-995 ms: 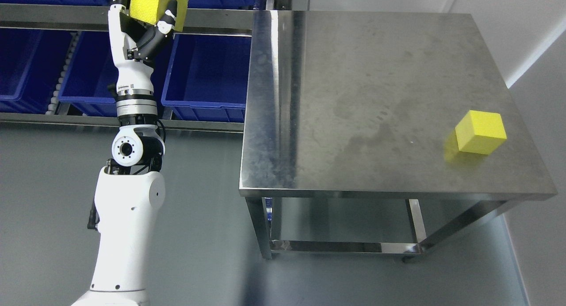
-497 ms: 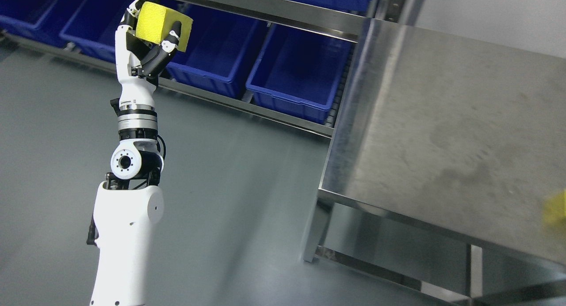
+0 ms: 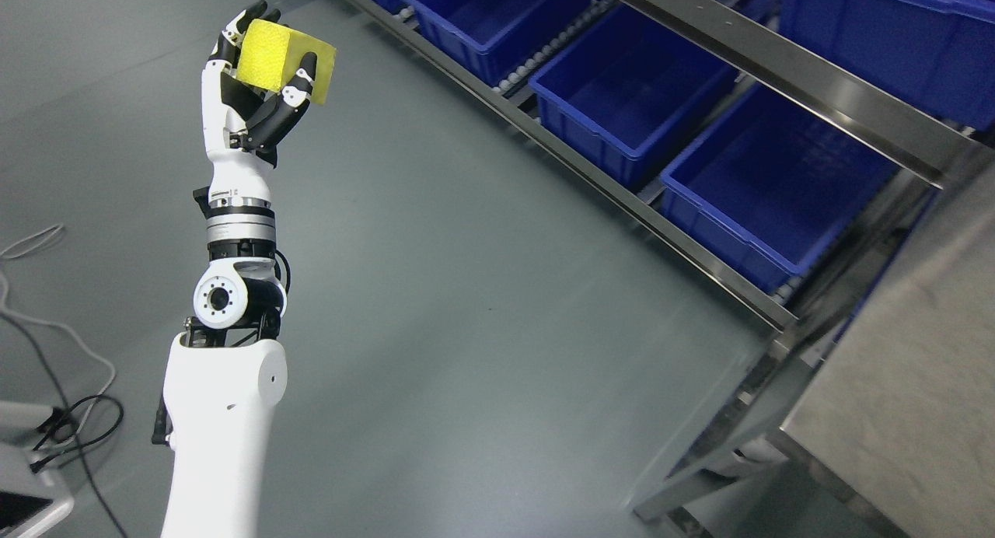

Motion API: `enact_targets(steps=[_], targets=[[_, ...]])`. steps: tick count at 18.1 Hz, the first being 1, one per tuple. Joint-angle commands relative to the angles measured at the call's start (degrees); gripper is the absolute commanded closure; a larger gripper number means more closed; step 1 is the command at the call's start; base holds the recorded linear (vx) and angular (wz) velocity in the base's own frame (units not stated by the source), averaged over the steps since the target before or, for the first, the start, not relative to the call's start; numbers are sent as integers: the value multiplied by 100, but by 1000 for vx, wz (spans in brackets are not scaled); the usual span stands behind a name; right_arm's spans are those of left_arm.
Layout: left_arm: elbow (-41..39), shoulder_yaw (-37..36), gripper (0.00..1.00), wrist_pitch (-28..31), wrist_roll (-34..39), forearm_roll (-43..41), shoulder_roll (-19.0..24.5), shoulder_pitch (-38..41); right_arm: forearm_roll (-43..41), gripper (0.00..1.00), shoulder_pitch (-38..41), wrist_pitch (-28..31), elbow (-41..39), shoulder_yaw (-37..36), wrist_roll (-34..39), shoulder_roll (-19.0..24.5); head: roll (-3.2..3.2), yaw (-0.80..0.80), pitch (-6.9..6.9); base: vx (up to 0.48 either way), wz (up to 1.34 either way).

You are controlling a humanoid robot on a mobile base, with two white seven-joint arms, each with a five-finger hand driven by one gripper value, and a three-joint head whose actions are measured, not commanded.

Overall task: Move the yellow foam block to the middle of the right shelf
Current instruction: 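Hold the cube raised in the left hand while turning toward the bin shelves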

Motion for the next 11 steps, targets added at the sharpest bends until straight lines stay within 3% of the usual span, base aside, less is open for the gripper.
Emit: enact_targets(steps=[1,11], targets=[[-81,-188,66,12,0,0,92,27,0,0,-8,-3,-100,0,5,-100,0,0,0,77,730],[-81,-188,66,-32,0,18,92,27,0,0,-8,-3,-100,0,5,-100,0,0,0,88,557]])
